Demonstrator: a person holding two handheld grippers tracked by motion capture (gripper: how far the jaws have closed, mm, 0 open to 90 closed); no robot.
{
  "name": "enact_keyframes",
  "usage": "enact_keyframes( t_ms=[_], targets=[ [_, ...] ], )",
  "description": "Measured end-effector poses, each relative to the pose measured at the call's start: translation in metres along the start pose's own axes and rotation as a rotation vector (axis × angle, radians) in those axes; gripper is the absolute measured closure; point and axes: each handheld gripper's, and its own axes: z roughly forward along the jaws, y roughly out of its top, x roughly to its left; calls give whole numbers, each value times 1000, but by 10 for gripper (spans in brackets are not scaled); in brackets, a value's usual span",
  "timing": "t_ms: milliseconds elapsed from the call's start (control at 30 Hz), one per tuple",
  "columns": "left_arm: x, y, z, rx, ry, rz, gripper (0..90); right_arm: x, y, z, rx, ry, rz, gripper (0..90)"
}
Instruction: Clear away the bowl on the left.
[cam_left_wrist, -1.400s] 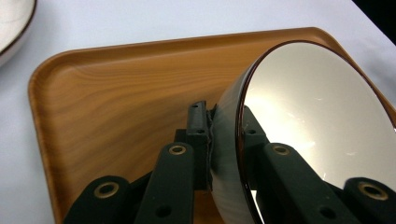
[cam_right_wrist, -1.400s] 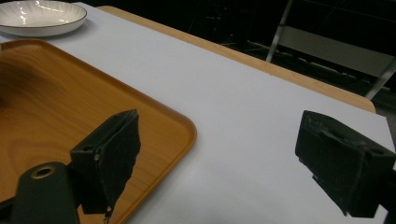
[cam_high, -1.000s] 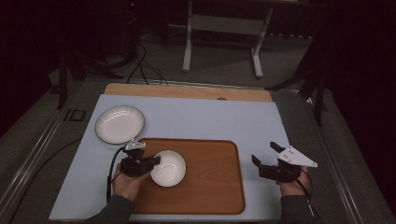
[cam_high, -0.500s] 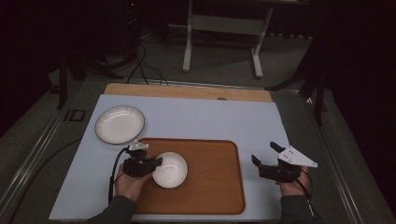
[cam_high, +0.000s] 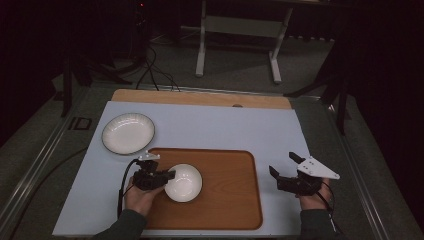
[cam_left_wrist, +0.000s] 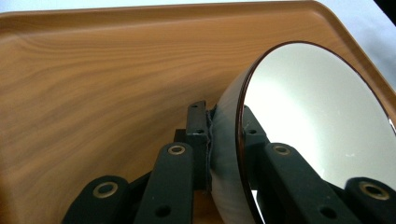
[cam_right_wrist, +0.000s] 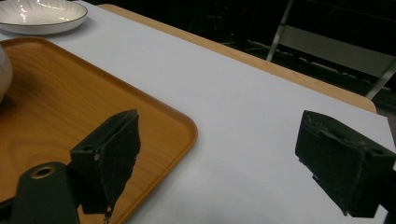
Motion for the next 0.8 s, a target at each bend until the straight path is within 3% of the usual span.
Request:
enact_keyframes(
  t_ms=[467,800],
  targets=[
    [3,-1,5,21,-2,-22,776,0,0,0,1,0,-1,135],
    [3,2,-7,-46,-33,-26,660,0,0,0,0,-3,0,135]
  ],
)
